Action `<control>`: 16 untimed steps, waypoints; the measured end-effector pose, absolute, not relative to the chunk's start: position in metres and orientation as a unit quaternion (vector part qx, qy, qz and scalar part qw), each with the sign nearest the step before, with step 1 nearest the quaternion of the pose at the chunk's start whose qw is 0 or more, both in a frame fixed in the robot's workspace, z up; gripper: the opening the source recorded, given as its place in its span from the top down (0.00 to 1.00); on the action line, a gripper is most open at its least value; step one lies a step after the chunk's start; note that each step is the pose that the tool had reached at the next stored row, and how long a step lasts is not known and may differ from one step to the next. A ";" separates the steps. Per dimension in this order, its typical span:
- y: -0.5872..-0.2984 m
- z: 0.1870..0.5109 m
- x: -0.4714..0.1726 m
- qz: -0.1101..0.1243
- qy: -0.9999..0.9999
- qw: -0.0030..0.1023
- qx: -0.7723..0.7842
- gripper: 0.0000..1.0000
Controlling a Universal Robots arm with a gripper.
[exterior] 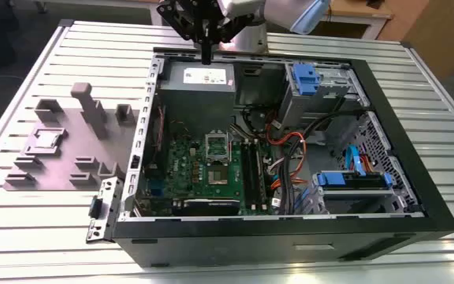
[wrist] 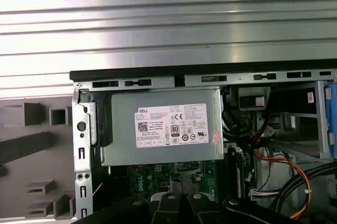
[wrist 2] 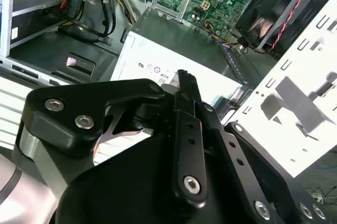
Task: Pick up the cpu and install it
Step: 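Reach for the cpu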
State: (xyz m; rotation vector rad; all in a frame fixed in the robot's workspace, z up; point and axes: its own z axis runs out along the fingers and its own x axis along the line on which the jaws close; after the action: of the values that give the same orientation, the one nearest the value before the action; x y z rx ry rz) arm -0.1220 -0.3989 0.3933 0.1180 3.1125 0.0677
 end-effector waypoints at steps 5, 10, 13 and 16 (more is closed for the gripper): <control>-0.399 0.393 -0.122 0.022 0.999 0.013 0.038 0.89; -0.399 0.393 -0.122 0.022 0.999 0.013 0.038 0.89; -0.399 0.393 -0.124 0.022 0.999 0.013 0.038 0.89; -0.399 0.393 -0.130 0.022 0.999 0.013 0.038 0.89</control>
State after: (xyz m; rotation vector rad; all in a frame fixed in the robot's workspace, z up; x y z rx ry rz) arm -0.1298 -0.3989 0.3933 0.1178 3.1125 0.0676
